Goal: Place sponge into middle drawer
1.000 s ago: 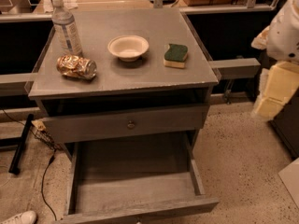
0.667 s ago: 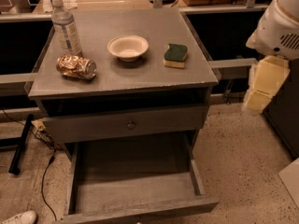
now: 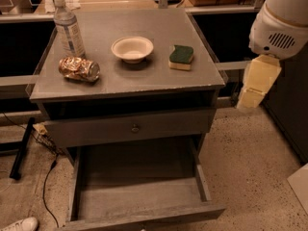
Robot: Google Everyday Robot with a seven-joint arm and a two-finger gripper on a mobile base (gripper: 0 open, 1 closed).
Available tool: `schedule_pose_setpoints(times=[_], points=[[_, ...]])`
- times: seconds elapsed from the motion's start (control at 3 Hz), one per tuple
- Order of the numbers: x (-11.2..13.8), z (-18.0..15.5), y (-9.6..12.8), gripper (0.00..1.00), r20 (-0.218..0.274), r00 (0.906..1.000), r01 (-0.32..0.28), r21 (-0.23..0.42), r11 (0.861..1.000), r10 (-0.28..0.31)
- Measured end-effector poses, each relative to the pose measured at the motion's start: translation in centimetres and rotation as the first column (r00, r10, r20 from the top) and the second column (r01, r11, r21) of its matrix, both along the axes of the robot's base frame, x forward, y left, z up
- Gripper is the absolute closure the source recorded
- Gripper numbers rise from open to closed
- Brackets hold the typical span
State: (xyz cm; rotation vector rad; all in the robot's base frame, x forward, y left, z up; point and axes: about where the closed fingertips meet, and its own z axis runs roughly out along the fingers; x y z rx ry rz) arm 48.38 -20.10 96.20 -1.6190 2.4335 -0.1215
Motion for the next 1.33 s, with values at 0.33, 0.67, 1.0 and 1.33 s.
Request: schedule_pose_setpoints(times=[0.33, 0.67, 1.0, 1.33], points=[[1.2, -1.1, 0.6, 0.00, -0.046, 0.9967, 0.069, 0.045, 0.997, -0.067], [5.6, -3.9, 1.5, 0.00, -0.165, 0.9546, 0.269, 0.122, 0.955, -0.248], [8.6, -5.0, 1.5, 0.00, -0.208, 0.9186, 0.369, 0.148, 0.918, -0.336], [9.4, -5.1, 1.7, 0.00, -0.185, 0.9224, 0.369, 0.166, 0.914, -0.339]])
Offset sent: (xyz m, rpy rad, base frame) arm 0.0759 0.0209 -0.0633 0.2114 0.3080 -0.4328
